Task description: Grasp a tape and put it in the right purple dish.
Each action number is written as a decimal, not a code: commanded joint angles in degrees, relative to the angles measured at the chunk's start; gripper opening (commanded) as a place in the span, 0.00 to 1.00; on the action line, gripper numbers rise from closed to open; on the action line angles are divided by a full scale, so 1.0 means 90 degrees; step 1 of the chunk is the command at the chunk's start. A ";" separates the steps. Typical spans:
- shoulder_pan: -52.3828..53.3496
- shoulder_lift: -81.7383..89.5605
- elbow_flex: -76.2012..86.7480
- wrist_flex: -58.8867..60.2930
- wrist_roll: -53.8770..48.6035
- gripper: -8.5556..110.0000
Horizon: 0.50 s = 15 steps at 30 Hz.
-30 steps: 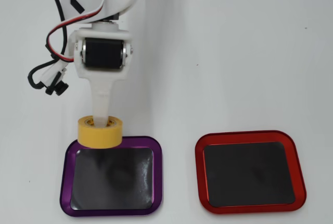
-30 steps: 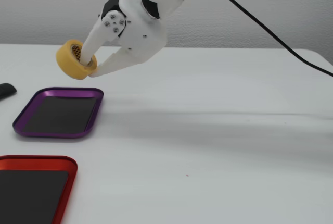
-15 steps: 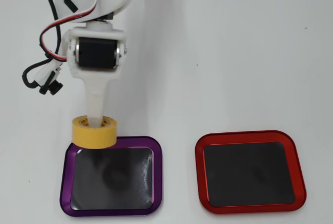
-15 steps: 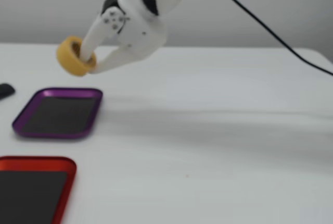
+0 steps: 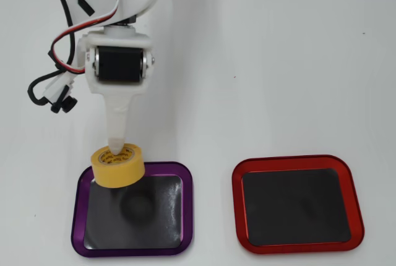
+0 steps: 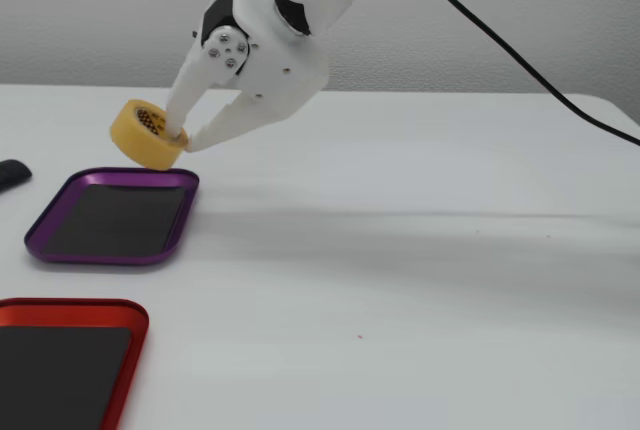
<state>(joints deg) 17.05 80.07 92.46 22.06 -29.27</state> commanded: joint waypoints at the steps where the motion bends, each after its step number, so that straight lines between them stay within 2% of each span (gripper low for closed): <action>1: 0.0010 0.0078 -0.0244 0.0146 -0.0049 0.08; 8: 0.0010 0.0107 -0.0225 0.0156 0.0020 0.15; 15: -0.0010 0.0205 -0.0195 0.0303 0.0039 0.16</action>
<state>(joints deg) 17.05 80.07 92.46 23.38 -29.36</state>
